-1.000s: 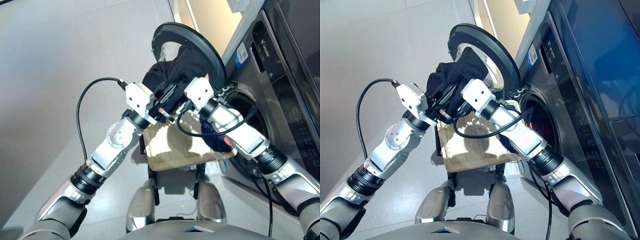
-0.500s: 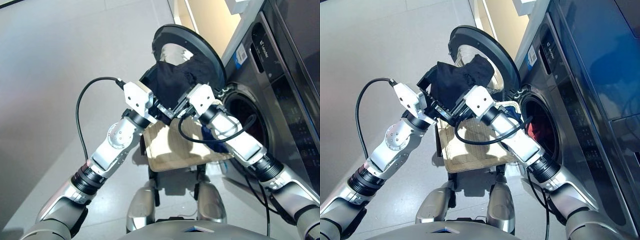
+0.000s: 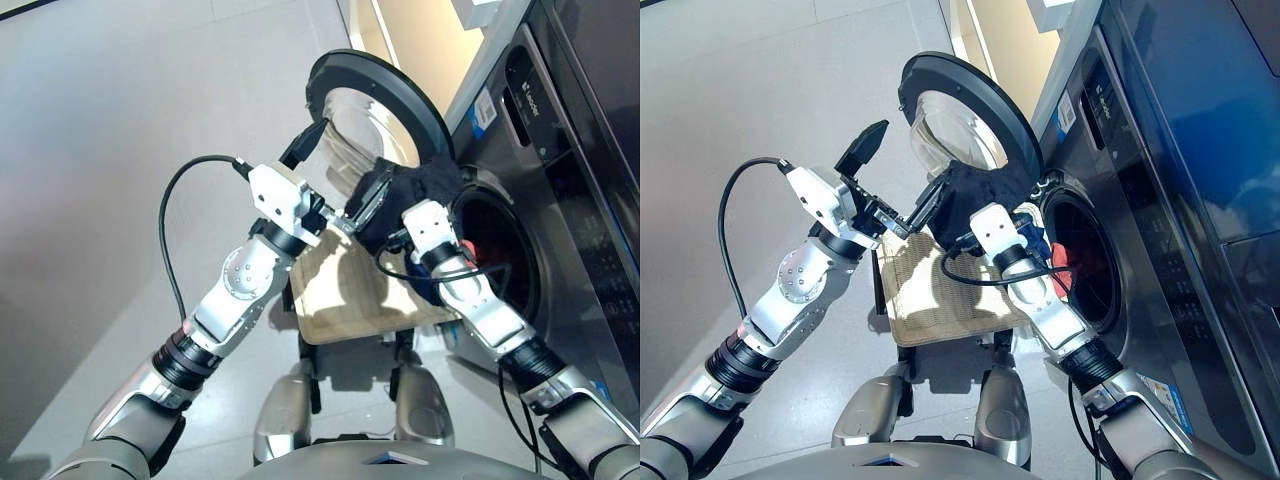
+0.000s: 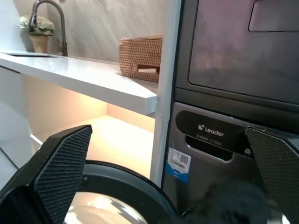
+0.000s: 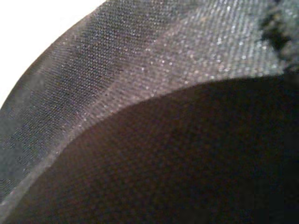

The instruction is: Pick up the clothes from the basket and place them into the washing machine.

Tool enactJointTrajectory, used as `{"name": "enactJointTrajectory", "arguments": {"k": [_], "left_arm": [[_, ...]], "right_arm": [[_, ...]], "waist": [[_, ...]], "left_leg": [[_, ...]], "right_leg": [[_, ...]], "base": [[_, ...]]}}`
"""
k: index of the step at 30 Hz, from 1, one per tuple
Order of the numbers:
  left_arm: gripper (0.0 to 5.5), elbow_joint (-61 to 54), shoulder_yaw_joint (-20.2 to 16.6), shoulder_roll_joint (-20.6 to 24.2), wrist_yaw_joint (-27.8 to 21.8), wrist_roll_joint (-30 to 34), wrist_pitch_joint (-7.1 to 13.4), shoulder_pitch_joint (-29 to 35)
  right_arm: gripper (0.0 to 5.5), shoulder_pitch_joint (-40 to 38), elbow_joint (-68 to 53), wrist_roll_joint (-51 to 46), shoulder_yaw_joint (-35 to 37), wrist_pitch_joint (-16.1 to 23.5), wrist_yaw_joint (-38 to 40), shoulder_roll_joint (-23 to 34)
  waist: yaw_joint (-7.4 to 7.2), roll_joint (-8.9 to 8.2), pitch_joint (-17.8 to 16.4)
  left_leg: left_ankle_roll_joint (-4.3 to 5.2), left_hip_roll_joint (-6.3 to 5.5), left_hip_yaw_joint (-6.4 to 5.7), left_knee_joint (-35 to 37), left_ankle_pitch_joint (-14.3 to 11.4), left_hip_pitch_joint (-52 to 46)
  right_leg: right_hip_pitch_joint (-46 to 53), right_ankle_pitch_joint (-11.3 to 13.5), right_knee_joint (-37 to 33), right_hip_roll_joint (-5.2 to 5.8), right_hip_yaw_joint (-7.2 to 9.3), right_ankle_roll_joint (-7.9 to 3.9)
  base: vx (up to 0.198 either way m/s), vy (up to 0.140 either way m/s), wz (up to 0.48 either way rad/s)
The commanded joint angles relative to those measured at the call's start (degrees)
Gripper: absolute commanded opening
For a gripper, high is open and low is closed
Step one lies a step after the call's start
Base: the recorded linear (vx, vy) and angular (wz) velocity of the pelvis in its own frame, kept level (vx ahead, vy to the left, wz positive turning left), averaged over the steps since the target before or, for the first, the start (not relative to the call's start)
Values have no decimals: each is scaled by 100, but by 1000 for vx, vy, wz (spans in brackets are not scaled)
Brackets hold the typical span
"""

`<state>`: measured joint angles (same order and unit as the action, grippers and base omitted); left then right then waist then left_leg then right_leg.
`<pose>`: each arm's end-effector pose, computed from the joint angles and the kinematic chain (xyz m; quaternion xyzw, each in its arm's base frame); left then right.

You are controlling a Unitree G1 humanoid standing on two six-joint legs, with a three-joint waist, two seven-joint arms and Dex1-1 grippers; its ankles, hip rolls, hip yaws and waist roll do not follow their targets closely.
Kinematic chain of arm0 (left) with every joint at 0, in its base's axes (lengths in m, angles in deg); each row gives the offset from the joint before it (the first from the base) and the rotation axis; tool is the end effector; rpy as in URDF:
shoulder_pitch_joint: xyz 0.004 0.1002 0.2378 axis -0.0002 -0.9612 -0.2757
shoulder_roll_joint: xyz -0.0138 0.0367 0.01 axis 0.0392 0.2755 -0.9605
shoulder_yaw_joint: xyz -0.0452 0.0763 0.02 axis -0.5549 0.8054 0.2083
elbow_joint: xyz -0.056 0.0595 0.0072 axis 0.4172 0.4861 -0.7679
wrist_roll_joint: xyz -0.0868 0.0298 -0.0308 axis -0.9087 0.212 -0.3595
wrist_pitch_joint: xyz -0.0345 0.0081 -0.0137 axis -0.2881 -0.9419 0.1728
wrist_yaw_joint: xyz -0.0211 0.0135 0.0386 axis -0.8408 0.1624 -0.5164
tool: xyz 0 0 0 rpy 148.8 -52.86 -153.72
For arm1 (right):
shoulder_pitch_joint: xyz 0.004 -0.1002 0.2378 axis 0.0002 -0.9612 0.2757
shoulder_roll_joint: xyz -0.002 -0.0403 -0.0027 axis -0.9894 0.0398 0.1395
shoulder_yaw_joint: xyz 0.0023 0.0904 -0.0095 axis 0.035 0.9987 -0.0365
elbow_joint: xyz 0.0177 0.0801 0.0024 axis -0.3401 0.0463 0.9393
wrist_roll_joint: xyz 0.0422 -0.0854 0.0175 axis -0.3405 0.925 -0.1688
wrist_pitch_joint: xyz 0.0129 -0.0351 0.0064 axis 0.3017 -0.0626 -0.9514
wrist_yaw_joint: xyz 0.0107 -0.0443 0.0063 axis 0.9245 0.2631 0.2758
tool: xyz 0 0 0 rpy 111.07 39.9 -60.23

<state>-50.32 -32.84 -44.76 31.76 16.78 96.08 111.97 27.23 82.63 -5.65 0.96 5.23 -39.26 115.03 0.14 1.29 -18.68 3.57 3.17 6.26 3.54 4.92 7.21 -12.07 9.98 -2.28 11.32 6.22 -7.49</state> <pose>0.2211 0.1054 0.1634 -0.0200 -0.3032 -0.3447 0.8881 0.2430 -0.1535 0.0682 -0.2367 -0.0914 0.1288 0.9587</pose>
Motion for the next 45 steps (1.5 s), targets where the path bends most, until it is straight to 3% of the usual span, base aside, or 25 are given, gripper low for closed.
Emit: {"name": "enactJointTrajectory", "arguments": {"k": [1,5,12,16,20,24,28,32,40,45], "left_arm": [[550,-262,115,-123,175,229,582,301],[550,-269,138,-218,335,229,650,394],[550,-328,314,-337,575,30,715,564],[550,-297,505,-422,660,-75,717,738],[550,-274,589,-459,760,-110,717,820],[550,-195,613,-602,945,-245,710,655],[550,-55,683,-589,906,-320,627,403],[550,-1,605,-453,894,-252,581,254],[550,-83,445,-151,881,-138,587,28],[550,-219,412,-43,861,-101,561,-59]], "right_arm": [[0,-33,-19,112,271,668,359,-363],[0,-217,572,35,389,756,634,-556],[0,-286,1541,-353,742,957,1252,-966],[0,-156,1868,-602,1015,1129,1662,-1090],[0,34,2227,-935,1326,1235,1958,-1195],[0,331,2605,-1139,1735,1303,2406,-1198],[0,687,3075,-1370,2283,1382,2805,-919],[0,887,3372,-1487,2736,1415,3054,-485],[0,1555,4587,-1936,3236,1170,3172,876],[0,1921,4997,-2155,3228,1009,2968,1777]], "waist": [[57,-201,281],[53,-210,252],[48,-210,-32],[65,-186,-272],[101,-121,-338],[155,-53,-482],[240,73,-667],[287,184,-767],[415,352,-923],[414,394,-969]], "left_leg": [[91,-212,-53,93,-16,-45],[71,-218,-78,58,-45,-51],[35,-151,-194,-573,-237,260],[59,-69,-342,-1049,-336,637],[70,-17,-390,-1267,-374,973],[69,-33,-485,-1562,-448,1300],[47,-72,-611,-1932,-545,1729],[40,-115,-653,-2226,-605,2138],[47,-156,-723,-2709,-659,2951],[66,-164,-715,-2920,-672,3385]], "right_leg": [[104,-149,362,338,49,-658],[107,-199,412,335,42,-656],[-60,-443,835,247,-65,-521],[-310,-602,1189,118,-96,-415],[-660,-681,1446,38,-104,-366],[-990,-776,1747,-20,-151,-315],[-1410,-890,2183,-19,-149,-273],[-1808,-961,2515,12,-134,-254],[-2625,-1070,3064,60,-163,-222],[-3060,-1111,3310,92,-186,-212]], "base": [[0,0,0],[0,0,0],[-20,-11,23],[-75,-56,210],[-59,-41,121],[-69,-32,53],[-79,-19,133],[-76,-6,131],[-71,-7,106],[-34,-6,49]]}}
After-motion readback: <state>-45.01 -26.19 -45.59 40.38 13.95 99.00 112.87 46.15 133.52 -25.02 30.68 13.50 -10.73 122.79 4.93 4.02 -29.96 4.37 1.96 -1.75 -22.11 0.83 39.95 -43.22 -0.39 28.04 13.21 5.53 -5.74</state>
